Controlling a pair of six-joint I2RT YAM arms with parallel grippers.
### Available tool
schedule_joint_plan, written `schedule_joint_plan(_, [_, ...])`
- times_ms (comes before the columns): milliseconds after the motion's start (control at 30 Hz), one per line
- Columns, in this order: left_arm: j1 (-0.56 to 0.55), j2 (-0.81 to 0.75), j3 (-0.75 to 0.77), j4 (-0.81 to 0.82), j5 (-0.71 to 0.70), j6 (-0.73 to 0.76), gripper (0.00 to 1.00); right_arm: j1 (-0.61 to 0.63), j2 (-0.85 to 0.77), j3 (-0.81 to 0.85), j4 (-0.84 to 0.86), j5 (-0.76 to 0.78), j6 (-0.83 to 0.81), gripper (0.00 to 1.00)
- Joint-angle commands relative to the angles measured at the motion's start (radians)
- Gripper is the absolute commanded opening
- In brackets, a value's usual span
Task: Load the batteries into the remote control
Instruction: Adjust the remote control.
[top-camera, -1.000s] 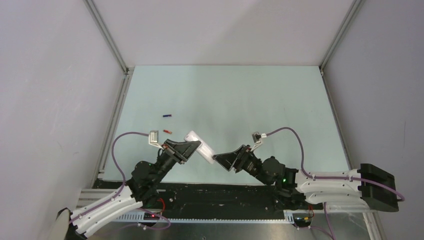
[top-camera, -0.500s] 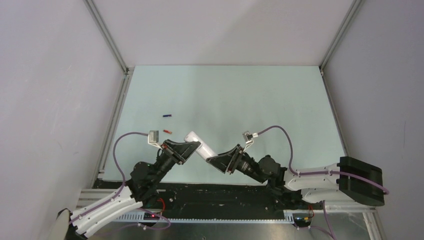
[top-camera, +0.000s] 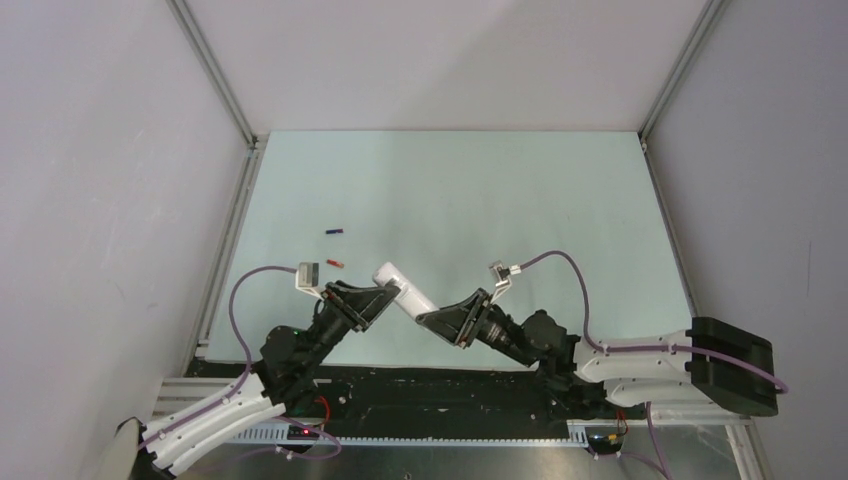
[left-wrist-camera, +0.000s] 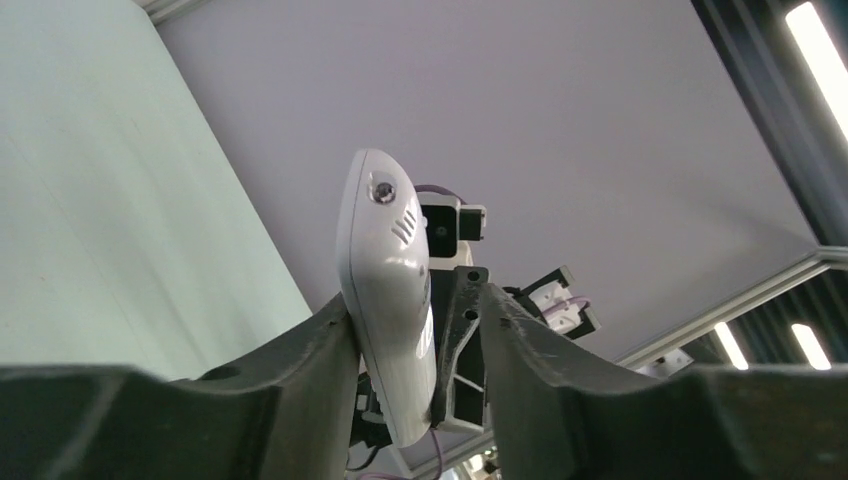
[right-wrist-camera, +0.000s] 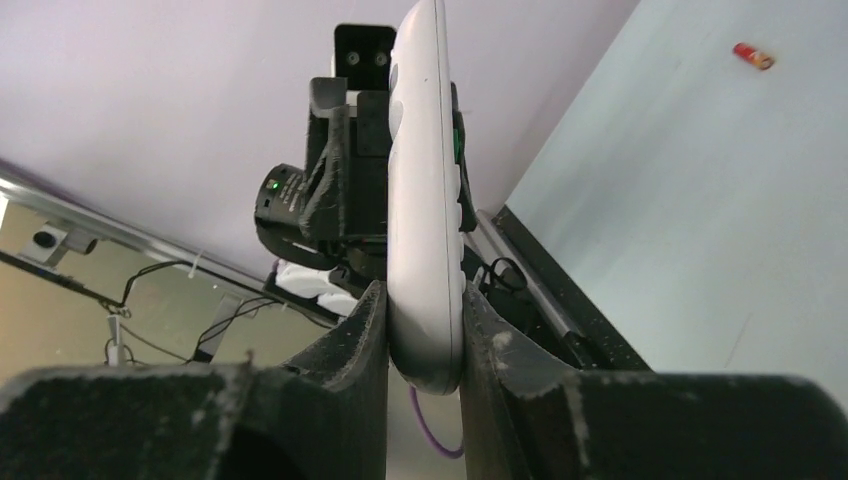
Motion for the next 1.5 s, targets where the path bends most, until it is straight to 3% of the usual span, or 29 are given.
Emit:
schedule_joint_plan(0, [-0.001, 0.006, 0.008, 0.038, 0.041, 0.007, 0.56, -0.016, -0.078, 0.009, -0.123, 0.026, -0.051, 0.01])
schedule_joint_plan(100, [-0.001, 0.023, 0.025, 0.038, 0.069, 0.026, 0.61, -0.029, -0.11, 0.009, -0.168, -0.014, -0.059, 0.0])
schedule_joint_plan(433, [-0.001, 0.094, 0.059, 0.038, 0.153, 0.055, 0.62, -0.065, -0.097, 0.022, -0.165, -0.221, -0.076, 0.0])
schedule_joint_plan(733, [-0.001, 0.074, 0.049, 0.038, 0.143, 0.057, 0.44, -0.068, -0.088, 0.023, -0.177, -0.256, -0.056, 0.0])
schedule_joint_plan(1033, [-0.001, 0.055, 0.036, 0.037, 0.129, 0.049, 0.33, -0.068, -0.095, 0.015, -0.19, -0.248, -0.05, 0.0])
schedule_joint_plan(1133, [0.0, 0.053, 0.034, 0.038, 0.128, 0.047, 0.23, -0.067, -0.097, 0.01, -0.188, -0.244, -0.05, 0.0])
schedule_joint_plan(1167, [0.0, 0.055, 0.032, 0.038, 0.128, 0.047, 0.18, -0.067, -0.098, 0.007, -0.185, -0.244, -0.052, 0.02])
schedule_joint_plan(1233, [-0.001, 0.057, 0.029, 0.038, 0.129, 0.044, 0.08, -0.064, -0.102, 0.004, -0.177, -0.246, -0.066, 0.19])
schedule_joint_plan(1267, [0.0, 0.059, 0.028, 0.038, 0.129, 0.04, 0.04, -0.063, -0.105, 0.003, -0.177, -0.241, -0.075, 0.35])
schedule_joint_plan(1367, [-0.001, 0.065, 0.022, 0.038, 0.1, 0.029, 0.0, -0.048, -0.135, 0.002, -0.186, -0.214, -0.102, 0.65])
schedule_joint_plan(1467, [-0.001, 0.065, 0.013, 0.038, 0.074, 0.011, 0.0, -0.028, -0.166, -0.002, -0.205, -0.143, -0.126, 0.7])
